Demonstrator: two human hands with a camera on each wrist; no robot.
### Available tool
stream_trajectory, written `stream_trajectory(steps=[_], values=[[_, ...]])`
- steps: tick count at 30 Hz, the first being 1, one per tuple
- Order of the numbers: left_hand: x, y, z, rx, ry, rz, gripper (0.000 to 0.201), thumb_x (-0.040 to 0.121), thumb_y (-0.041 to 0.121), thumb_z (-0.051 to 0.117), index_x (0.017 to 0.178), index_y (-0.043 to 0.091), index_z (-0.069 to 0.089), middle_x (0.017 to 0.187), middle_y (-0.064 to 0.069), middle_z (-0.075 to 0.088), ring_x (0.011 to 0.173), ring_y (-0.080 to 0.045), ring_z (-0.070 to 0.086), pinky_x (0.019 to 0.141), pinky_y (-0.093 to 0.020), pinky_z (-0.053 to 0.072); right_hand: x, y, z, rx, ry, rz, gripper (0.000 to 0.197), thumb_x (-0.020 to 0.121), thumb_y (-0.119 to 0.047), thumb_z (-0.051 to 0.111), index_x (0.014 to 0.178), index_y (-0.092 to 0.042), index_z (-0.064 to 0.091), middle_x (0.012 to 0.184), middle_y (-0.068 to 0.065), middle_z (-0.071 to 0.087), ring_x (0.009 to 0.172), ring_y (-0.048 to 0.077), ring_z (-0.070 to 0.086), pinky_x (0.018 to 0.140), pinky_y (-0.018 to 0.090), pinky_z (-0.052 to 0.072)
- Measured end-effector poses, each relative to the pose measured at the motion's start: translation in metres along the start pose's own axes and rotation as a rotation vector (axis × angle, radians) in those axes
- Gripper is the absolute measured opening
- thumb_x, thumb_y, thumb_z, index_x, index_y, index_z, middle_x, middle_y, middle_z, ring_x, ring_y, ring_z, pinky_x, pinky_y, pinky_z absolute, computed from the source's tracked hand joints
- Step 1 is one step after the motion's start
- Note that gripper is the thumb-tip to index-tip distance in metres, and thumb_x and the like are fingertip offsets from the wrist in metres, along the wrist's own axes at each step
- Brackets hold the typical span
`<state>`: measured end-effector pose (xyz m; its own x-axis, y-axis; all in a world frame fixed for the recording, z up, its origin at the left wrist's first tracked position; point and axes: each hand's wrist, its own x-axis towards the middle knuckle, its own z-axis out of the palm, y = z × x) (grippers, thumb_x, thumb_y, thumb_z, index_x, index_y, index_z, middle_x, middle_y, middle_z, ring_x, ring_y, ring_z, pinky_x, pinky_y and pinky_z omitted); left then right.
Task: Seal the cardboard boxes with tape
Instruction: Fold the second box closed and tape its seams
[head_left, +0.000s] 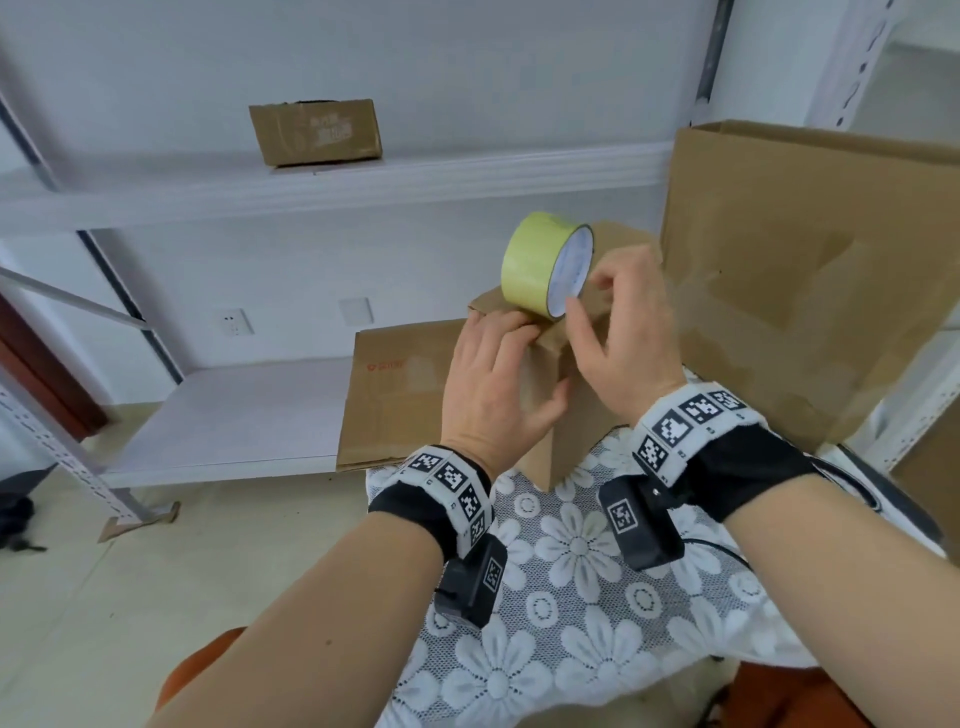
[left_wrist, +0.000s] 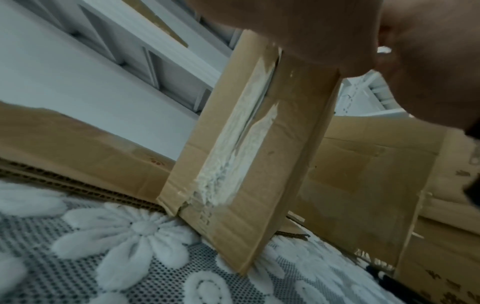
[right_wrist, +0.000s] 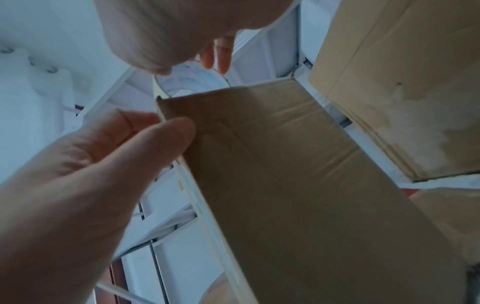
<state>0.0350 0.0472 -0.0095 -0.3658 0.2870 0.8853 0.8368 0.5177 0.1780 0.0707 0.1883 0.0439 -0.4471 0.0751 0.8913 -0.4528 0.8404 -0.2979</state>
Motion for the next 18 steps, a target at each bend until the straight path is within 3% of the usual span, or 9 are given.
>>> stream_trajectory(steps=[2,4,6,9,12,15,18], values=[[-0.001,0.004,0.002,-0.037,0.006,0.011,0.042,0.073,0.024,0.076,0.104,0.000,0.058,0.109,-0.014,0.061,0.109,-0.028,0.055,0.102,-0.053,0.043,0.008,0.001,0.003,0.030,0.005,0.211,0.029,0.087,-0.014,0.059,0.109,0.000,0.047,0.108,0.009,0.045,0.097,0.016,0.044,0.084,0.025,0.039],[0.001,0.007,0.002,-0.064,0.007,-0.006,0.041,0.073,0.023,0.074,0.102,-0.001,0.058,0.107,-0.014,0.059,0.107,-0.025,0.052,0.098,-0.051,0.046,0.018,0.002,0.008,0.028,-0.089,0.432,0.041,0.089,-0.021,0.058,0.123,-0.002,0.044,0.121,0.012,0.045,0.113,0.024,0.045,0.096,0.033,0.039],[0.003,0.009,0.000,-0.060,-0.018,-0.019,0.043,0.073,0.024,0.072,0.104,-0.003,0.061,0.106,-0.014,0.059,0.105,-0.022,0.049,0.094,-0.051,0.049,0.025,0.003,0.014,-0.089,-0.246,0.561,0.041,0.090,-0.033,0.057,0.119,-0.004,0.050,0.120,0.013,0.052,0.115,0.029,0.046,0.095,0.041,0.040],[0.005,0.007,-0.002,-0.021,-0.056,-0.016,0.048,0.073,0.028,0.071,0.109,-0.003,0.064,0.107,-0.015,0.059,0.104,-0.020,0.046,0.094,-0.047,0.049,0.031,0.007,0.022,-0.191,-0.314,0.557,0.033,0.085,-0.039,0.061,0.090,-0.007,0.060,0.096,0.013,0.063,0.097,0.033,0.055,0.082,0.043,0.045],[0.005,0.004,-0.002,0.009,-0.066,0.000,0.047,0.073,0.032,0.070,0.106,-0.002,0.065,0.105,-0.015,0.059,0.101,-0.020,0.046,0.092,-0.038,0.047,0.031,0.013,0.024,-0.079,-0.247,0.582,0.030,0.086,-0.033,0.061,0.069,-0.009,0.054,0.074,0.012,0.059,0.077,0.033,0.057,0.072,0.045,0.046],[0.006,0.003,0.002,0.033,-0.058,0.006,0.045,0.072,0.034,0.069,0.101,-0.001,0.065,0.101,-0.014,0.059,0.097,-0.022,0.046,0.087,-0.039,0.047,0.029,0.015,0.022,0.010,-0.178,0.626,0.032,0.089,-0.027,0.059,0.068,-0.005,0.053,0.067,0.013,0.054,0.066,0.030,0.050,0.068,0.047,0.045],[0.007,0.004,0.004,0.067,-0.053,-0.003,0.043,0.071,0.035,0.068,0.097,0.000,0.064,0.098,-0.014,0.058,0.094,-0.023,0.045,0.085,-0.039,0.047,0.027,0.017,0.023,-0.006,-0.166,0.644,0.031,0.091,-0.028,0.056,0.075,-0.002,0.057,0.073,0.014,0.058,0.070,0.031,0.053,0.066,0.044,0.045]])
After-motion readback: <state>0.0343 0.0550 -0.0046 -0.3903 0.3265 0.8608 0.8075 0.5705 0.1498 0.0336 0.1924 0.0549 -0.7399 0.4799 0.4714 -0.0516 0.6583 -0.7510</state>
